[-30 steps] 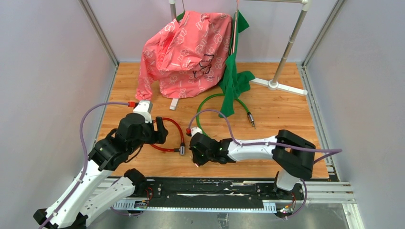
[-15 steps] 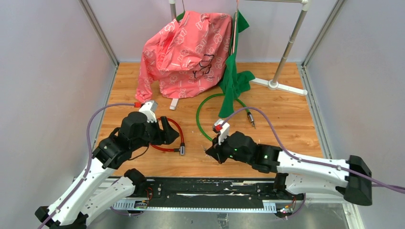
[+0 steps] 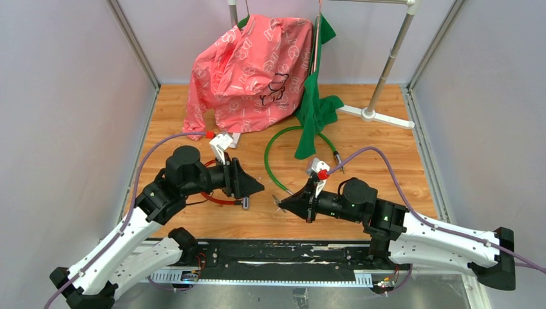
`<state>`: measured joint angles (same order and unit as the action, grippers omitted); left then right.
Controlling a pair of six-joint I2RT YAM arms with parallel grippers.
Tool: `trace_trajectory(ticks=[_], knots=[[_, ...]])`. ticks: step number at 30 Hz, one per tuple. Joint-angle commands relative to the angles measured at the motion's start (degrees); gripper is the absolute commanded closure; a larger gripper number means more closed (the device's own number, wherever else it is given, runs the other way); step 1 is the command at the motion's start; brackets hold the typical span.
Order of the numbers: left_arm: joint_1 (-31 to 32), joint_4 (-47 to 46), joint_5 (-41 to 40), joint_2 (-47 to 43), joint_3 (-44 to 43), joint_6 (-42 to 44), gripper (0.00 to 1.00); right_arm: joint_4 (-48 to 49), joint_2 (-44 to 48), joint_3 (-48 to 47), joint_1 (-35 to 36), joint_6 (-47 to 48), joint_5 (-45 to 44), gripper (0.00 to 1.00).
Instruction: Unlock with the key
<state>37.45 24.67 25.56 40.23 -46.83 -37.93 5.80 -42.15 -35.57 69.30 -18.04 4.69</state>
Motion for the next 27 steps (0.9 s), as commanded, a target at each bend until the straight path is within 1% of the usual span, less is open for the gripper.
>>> trace_trajectory(ticks=[1, 7, 13, 21, 23, 27], knots=[[5.1, -6.3, 9.3, 1.0, -2.9, 5.3, 0.40, 3.0, 1.1, -2.0, -0.5, -1.4, 7.7, 1.00], [9.4, -10.2, 13.5, 2.0, -4.0, 8.4, 0.42, 4.0, 1.2, -3.5, -0.5, -3.6, 10.7, 1.00], [10.4, -7.6, 14.9, 2.6, -5.3, 12.0, 0.47, 4.7, 1.3, -4.3, -0.5, -4.9, 12.8, 1.00], [10.9, -7.1, 15.8, 3.1, -5.3, 13.4, 0.64, 4.9, 1.1, -4.8, -0.5, -5.3, 13.2, 1.00], [11.2, -7.2, 16.0, 3.2, -5.3, 13.5, 0.70, 4.9, 1.1, -4.8, -0.5, -5.5, 13.3, 1.00], [11.7, -6.8, 16.2, 3.6, -5.5, 13.9, 0.74, 4.8, 1.3, -4.6, -0.5, -5.6, 13.0, 1.00]])
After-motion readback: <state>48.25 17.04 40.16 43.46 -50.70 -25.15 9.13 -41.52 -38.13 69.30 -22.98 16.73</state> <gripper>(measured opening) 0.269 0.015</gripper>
